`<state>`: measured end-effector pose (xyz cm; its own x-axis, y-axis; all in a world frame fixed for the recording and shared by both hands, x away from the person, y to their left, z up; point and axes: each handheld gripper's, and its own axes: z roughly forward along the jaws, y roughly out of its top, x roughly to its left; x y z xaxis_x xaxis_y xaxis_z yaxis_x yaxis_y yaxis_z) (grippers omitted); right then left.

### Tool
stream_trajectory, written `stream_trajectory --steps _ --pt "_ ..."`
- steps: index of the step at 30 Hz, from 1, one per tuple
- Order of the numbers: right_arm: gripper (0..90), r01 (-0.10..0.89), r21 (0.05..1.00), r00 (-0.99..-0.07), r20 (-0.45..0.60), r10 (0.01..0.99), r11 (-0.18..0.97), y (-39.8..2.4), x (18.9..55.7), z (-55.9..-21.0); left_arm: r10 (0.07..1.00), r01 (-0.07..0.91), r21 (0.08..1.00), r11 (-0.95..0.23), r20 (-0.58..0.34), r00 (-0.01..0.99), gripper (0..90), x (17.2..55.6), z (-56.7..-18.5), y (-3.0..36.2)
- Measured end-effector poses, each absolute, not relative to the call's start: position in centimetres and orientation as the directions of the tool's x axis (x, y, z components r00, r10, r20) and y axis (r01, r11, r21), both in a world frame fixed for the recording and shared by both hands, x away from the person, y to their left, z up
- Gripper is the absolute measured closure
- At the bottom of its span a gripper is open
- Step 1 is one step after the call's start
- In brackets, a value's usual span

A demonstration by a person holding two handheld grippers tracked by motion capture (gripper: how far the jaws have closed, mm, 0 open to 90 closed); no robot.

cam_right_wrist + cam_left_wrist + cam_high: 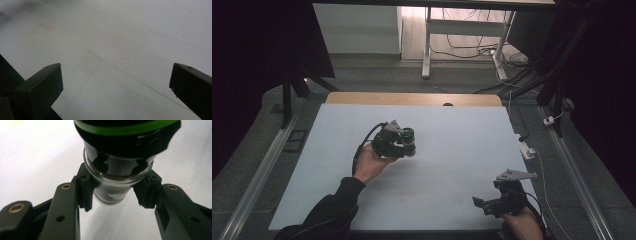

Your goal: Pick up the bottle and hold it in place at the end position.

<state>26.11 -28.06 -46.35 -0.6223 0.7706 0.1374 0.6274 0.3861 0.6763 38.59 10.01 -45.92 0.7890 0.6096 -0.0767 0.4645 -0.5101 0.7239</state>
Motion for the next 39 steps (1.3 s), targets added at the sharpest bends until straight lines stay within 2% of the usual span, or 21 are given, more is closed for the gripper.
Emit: stream_trajectory --steps 13,39 --pt "0.0 0.631 0.672 -0.62 0.135 0.773 0.389 -28.0 26.1 -46.4 0.618 0.476 0.717 -0.509 -0.08 0.782 53.5 41.0 -47.8 9.3" --pt "0.0 0.623 0.667 -0.627 0.115 0.771 0.408 -27.9 26.0 -46.4 0.577 0.437 0.696 -0.569 -0.041 0.816 53.5 41.3 -50.8 8.3"
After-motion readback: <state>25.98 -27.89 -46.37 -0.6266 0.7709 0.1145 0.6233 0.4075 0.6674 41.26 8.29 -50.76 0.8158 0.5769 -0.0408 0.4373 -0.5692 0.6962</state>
